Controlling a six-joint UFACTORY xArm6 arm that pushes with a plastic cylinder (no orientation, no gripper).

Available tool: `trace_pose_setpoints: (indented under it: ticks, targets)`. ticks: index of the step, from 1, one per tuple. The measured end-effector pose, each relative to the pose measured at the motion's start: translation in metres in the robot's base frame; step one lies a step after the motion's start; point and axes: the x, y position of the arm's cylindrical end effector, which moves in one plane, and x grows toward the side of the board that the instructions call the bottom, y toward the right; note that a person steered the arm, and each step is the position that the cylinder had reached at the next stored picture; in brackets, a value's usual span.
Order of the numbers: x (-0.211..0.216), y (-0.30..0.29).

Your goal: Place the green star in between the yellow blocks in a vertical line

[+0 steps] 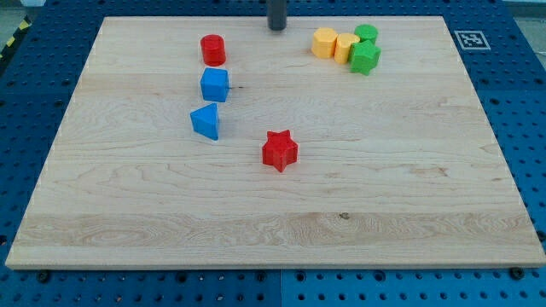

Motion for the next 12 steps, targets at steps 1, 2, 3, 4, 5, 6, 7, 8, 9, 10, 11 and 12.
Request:
trace_pose_setpoints:
  ticks: [1, 2, 3, 4, 5, 6, 7, 8, 9, 10, 11, 12]
  targets:
    - [0.004, 0.039]
    - [0.027, 0.073]
    - [0.061, 0.086]
    - [0.097, 0.099]
    - [0.129, 0.102]
    - [0.164, 0.102]
    - [0.174, 0.101]
    - [0.173, 0.083]
    - [0.188, 0.084]
    - [0.225, 0.099]
    - [0.196, 0.094]
    - [0.165, 0.060]
